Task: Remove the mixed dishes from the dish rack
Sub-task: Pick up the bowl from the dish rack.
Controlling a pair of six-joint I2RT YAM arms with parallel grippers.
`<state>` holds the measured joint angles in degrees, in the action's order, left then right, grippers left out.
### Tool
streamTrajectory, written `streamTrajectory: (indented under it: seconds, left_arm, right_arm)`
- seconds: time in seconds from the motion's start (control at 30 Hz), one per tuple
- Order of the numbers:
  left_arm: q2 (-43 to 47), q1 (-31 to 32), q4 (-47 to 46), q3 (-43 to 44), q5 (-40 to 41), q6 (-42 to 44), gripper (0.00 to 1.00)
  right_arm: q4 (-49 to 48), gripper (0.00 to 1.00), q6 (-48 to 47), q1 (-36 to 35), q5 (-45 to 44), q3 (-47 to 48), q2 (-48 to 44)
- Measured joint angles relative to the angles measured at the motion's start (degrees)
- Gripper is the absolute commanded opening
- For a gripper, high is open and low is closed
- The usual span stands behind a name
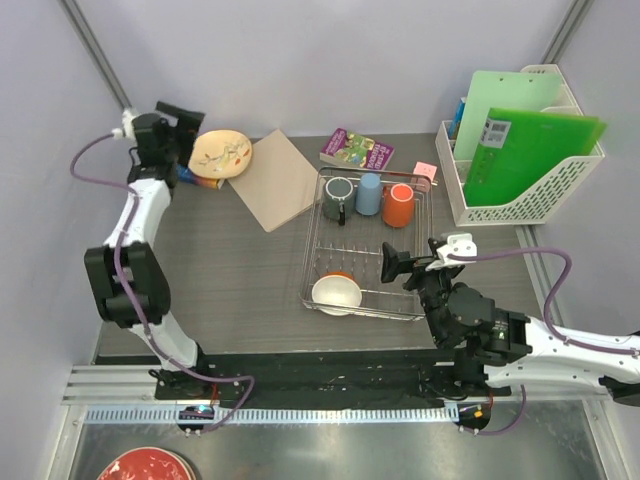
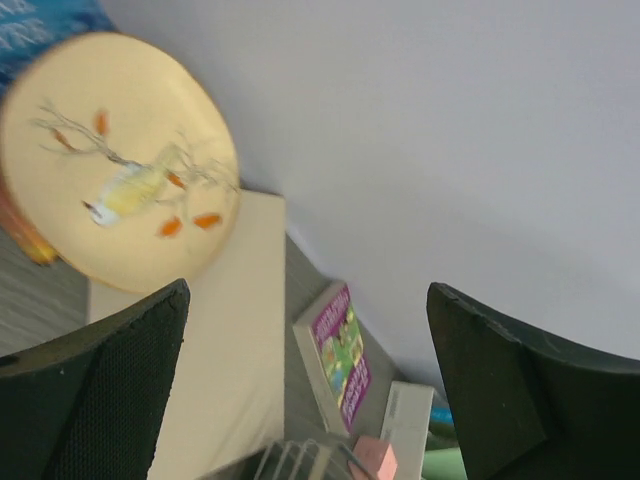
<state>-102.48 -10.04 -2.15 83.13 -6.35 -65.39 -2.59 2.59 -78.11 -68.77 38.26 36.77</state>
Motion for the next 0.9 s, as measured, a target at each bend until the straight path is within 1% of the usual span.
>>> streamTrajectory:
  seconds: [0.03, 0.07, 0.1, 0.17, 0.23, 0.3, 0.4, 0.5, 0.57, 0.67, 0.83, 0.9]
  left_arm:
    - [2.8, 2.8, 2.1, 0.0, 2.3, 1.7, 1.00]
    - [6.3, 7.1, 4.0, -0.1, 5.9, 4.1, 1.00]
    - [10.7, 13.6, 6.4, -0.4, 10.3, 7.1, 1.00]
    - [15.6, 23.6, 8.7, -1.1, 15.8, 10.7, 1.00]
    - [18.9, 33.3, 11.7, -2.1, 20.0, 13.4, 1.00]
    - [20.4, 39.9, 15.6, -3.4, 23.0, 14.8, 1.00]
    - [21.2, 44.5, 19.6, -7.9, 26.5, 16.0, 1.00]
    - [25.3, 49.0, 19.4, -19.3, 29.8, 19.6, 1.00]
    - [28.8, 53.2, 20.9, -24.8, 30.9, 24.3, 1.00]
    - [31.3, 57.4, 21.7, -25.2, 29.5, 32.3, 1.00]
    - [34.5, 60.0, 20.5, -25.3, 24.5, 43.5, 1.00]
    - [35.6, 60.8, 19.7, -25.8, 21.2, 47.1, 0.94]
  right_arm:
    - [0.4, 1.00, 0.4, 0.0, 0.1, 0.0, 0.2]
    - [0.9, 1.00, 1.0, 0.1, 0.1, 0.1, 0.4]
    - [1.4, 1.00, 1.8, 0.2, 0.3, 0.1, 0.8]
    - [1.9, 1.00, 3.4, 0.5, 0.7, 0.2, 0.9]
    - [2.5, 1.00, 4.9, 1.0, 1.4, 0.5, 1.4]
    - [3.0, 1.00, 6.2, 1.8, 2.4, 1.1, 2.2]
    - [5.4, 1.00, 7.5, 3.1, 2.5, 3.0, 4.2]
    - [8.1, 1.00, 8.5, 4.0, 2.3, 5.7, 6.2]
    - [9.2, 1.00, 8.8, 4.0, 2.2, 6.1, 6.7]
    - [10.8, 1.00, 9.3, 4.1, 1.7, 5.8, 5.8]
    - [11.3, 1.00, 9.9, 4.3, 0.4, 4.1, 2.9]
    - [11.3, 1.00, 10.2, 4.4, 0.3, 3.4, 2.4]
